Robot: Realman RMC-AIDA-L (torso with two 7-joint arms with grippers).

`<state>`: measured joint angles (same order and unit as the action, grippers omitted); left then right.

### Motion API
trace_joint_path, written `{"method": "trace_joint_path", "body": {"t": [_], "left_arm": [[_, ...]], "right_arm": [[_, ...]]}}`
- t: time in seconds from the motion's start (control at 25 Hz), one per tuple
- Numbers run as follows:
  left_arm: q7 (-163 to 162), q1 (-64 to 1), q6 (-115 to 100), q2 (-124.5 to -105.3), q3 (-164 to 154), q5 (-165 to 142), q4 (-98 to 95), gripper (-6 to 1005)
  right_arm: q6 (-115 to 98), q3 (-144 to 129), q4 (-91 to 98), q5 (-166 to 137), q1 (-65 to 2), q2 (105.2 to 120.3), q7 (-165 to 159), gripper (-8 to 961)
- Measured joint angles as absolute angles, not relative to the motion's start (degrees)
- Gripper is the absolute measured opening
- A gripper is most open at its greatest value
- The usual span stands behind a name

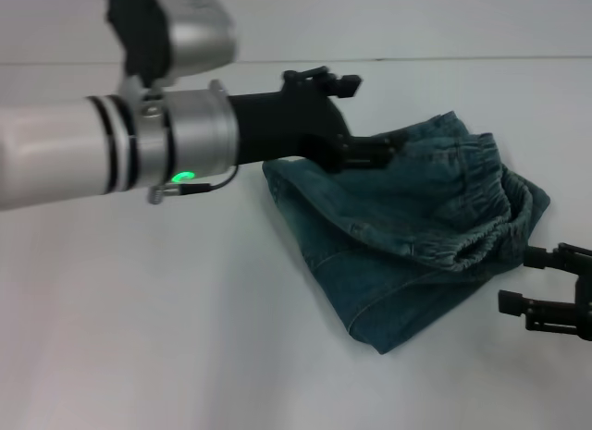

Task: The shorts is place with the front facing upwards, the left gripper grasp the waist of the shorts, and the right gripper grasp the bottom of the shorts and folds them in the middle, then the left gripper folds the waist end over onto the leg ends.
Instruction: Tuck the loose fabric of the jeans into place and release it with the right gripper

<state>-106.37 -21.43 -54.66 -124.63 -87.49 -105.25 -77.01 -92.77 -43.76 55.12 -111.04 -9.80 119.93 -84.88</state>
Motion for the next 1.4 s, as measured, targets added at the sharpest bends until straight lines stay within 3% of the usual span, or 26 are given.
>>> {"method": "trace_joint_path", "body": {"t": [0.48,1.4], "left_arm": [[-102.7,-15.9,-62.4,-124.63,-77.5,-98.8,-74.5,874],[-100.5,-16.7,-63.7,-124.54,-76.0,-97.0,-71.5,874]], "right_arm": [[-85.7,-54.3,52.9,-116.3,-17.7,119.97,-90.2,897],[-78.7,-52.2,55.1,-112.6,-17.1,120.23,-90.8,898]]}}
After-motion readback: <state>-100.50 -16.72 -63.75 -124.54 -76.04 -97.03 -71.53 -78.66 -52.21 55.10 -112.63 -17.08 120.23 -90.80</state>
